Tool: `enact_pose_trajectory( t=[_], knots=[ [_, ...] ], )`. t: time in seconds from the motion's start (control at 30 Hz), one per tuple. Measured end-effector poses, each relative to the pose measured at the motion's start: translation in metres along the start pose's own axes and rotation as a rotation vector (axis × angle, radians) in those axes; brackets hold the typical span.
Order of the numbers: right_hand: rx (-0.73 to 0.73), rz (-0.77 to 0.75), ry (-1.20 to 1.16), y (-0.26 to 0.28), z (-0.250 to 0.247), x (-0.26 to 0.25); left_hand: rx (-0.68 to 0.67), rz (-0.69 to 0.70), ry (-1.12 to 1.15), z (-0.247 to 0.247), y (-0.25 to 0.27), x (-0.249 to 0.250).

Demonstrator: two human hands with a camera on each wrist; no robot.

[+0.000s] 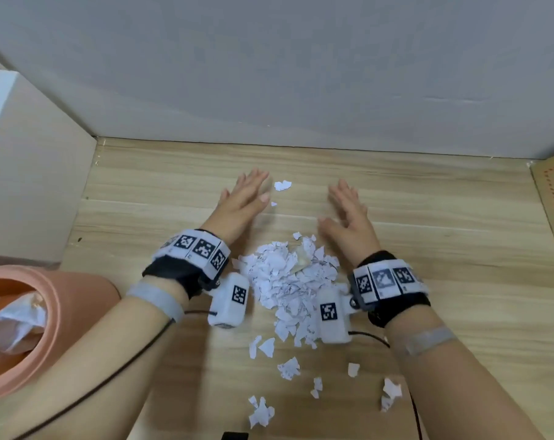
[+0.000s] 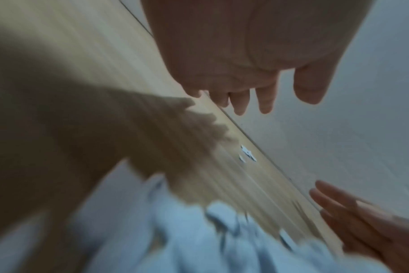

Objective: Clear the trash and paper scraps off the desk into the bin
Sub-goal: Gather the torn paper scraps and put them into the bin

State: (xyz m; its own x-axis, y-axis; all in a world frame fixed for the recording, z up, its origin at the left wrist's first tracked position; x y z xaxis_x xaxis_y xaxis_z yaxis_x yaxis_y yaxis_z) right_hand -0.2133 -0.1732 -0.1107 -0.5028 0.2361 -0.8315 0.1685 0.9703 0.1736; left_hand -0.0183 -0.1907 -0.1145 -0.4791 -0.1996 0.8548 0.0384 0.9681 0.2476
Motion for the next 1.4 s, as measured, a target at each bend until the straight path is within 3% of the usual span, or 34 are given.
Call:
enact_pose_trajectory(
  t=[0.07, 0.17, 0.27, 0.4, 0.63, 0.7, 0.73, 0.83, 0.87, 0.9, 0.97, 1.1, 1.2, 1.3, 1.4],
  knots=[
    [-0.138, 0.034, 0.07, -0.019, 0.018, -0.003, -0.091, -0.028, -0.094, 0.009, -0.02, -0.002],
    [-0.357, -0.104, 0.253, -0.03, 0.047, -0.013, -0.26, 0.006, -0.282, 0.033, -0.029, 0.004],
    [-0.477, -0.184, 0.32, -0.023, 0.049, -0.017, -0.366, 0.029, -0.373, 0.041, -0.016, 0.013],
    [-0.61, -0.218, 0.386, 0.023, 0.035, -0.003, -0.528, 0.043, -0.5, 0.046, 0.029, 0.007],
    [-0.678, -0.209, 0.366, 0.122, 0.013, 0.03, -0.656, 0.02, -0.447, 0.069, 0.123, -0.013],
    [-0.56, -0.169, 0.249, 0.132, -0.003, 0.032, -0.61, 0.031, -0.3, 0.065, 0.137, -0.015],
    [-0.425, -0.15, 0.201, 0.131, -0.017, 0.034, -0.514, 0.025, -0.224, 0.058, 0.138, -0.016],
    [0.097, 0.025, 0.123, 0.122, -0.077, 0.065, -0.061, -0.042, -0.132, 0.02, 0.131, -0.03],
    [0.205, 0.123, 0.1, 0.122, -0.094, 0.079, 0.05, -0.091, -0.145, 0.009, 0.128, -0.038],
    [0.244, 0.213, 0.083, 0.124, -0.104, 0.092, 0.102, -0.139, -0.178, 0.003, 0.127, -0.045],
    [0.152, 0.293, 0.131, 0.128, -0.101, 0.103, 0.064, -0.149, -0.272, 0.009, 0.127, -0.052],
    [-0.153, 0.065, 0.237, 0.146, -0.047, 0.079, -0.244, 0.016, -0.25, 0.064, 0.152, -0.031],
    [-0.265, -0.002, 0.13, 0.164, -0.018, 0.062, -0.359, 0.005, -0.168, 0.086, 0.173, -0.015],
    [-0.039, 0.096, -0.119, 0.172, -0.036, 0.065, -0.18, -0.166, -0.028, 0.063, 0.179, -0.027],
    [0.308, 0.21, 0.042, 0.183, -0.076, 0.099, 0.038, -0.203, 0.023, 0.019, 0.186, -0.068]
  ],
)
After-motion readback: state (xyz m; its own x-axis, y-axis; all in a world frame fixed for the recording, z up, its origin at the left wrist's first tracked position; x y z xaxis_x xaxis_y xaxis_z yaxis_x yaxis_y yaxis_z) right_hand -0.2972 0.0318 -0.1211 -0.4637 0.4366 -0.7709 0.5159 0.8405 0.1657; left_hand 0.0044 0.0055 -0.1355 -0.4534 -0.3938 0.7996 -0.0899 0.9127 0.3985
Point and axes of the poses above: each hand's wrist, its own y-axis away from the middle knuckle, its own z-axis out of the palm, x = y × z, the point moved 6 cm from there along -y, towards the middle knuckle, and after that the axes turned 14 degrees about x, right-handed, at the moved point
